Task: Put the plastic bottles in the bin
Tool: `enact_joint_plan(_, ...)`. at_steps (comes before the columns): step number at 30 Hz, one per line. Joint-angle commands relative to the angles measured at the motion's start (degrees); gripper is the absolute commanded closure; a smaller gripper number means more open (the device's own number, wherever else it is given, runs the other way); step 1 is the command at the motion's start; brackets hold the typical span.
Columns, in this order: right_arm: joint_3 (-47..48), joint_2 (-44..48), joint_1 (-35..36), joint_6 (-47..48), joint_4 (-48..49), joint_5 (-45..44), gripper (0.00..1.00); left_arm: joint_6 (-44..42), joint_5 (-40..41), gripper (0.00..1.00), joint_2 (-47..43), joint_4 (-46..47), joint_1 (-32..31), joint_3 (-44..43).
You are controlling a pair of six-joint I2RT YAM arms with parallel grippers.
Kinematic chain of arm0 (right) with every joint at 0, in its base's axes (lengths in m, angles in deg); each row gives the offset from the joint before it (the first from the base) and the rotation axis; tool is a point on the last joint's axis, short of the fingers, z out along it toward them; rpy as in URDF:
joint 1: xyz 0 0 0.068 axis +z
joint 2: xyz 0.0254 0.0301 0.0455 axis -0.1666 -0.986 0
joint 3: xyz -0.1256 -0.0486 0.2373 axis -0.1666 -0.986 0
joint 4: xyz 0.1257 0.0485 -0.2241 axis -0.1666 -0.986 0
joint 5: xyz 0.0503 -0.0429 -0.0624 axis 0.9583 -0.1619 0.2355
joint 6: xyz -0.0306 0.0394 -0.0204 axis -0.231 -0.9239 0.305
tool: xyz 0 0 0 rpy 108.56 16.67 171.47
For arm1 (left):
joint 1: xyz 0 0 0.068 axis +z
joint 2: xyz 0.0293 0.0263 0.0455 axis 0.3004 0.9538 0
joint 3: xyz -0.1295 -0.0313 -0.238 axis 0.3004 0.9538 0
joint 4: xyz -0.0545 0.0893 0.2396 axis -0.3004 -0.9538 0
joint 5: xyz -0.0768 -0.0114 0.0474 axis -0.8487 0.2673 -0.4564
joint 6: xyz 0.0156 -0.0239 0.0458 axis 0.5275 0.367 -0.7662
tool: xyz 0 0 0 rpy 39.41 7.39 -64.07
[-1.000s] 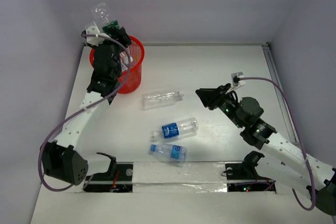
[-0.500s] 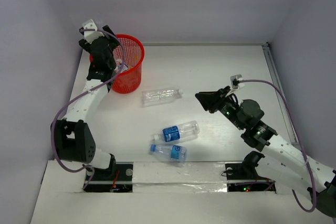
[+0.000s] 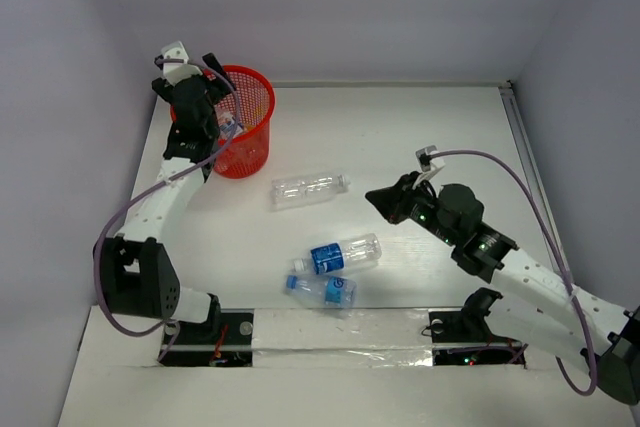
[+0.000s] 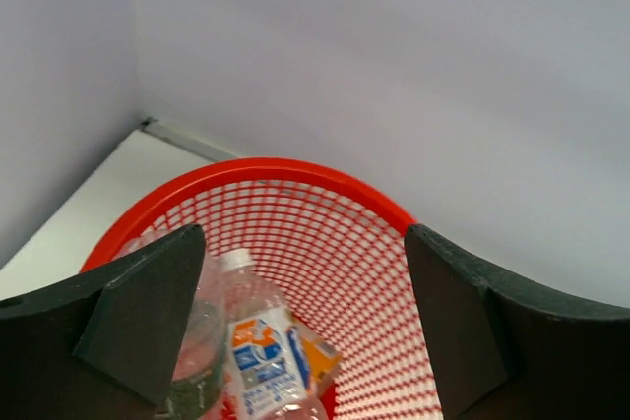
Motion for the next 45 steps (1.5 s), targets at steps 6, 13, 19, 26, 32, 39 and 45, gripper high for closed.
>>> enact_joint_plan(6, 5.35, -8.28, 3.37, 3.87, -6.73, 4.99, 0.95, 6.12, -13.00, 0.35, -14.24, -7.81, -8.30, -2.81)
enact_joint_plan(13, 14.57, -20.93, 6.63, 9.12, -7.18, 2.70, 0.82, 10.94, -19.94, 0.64, -27.60, -12.23, -15.61, 3.68)
enact_joint_plan(19, 25.46, -32.54, 6.63, 20.03, -7.88, 4.73, 0.19, 12.98, -21.36, 0.80, -40.09, -18.03, -15.61, 12.47)
enact_joint_plan(26, 40.40, -49.86, 6.63, 30.75, -14.46, 2.45, 0.11, 11.84, -21.62, 0.82, -51.52, -26.55, -15.61, 17.57)
enact_joint_plan(32, 53.06, -60.85, 6.63, 39.20, -23.15, -0.20, 0.06, 10.96, -24.24, 0.79, -57.50, -31.04, -15.61, 18.01)
enact_joint_plan(39, 68.77, -73.42, 6.63, 42.72, -34.15, 0.24, 0.05, 9.29, -27.33, 0.73, -60.57, -33.76, -15.61, 19.33)
enact_joint_plan(45, 77.59, -81.76, 6.63, 44.22, -42.58, 1.47, 0.07, 7.00, -27.42, 0.70, -62.07, -34.73, -15.61, 19.68)
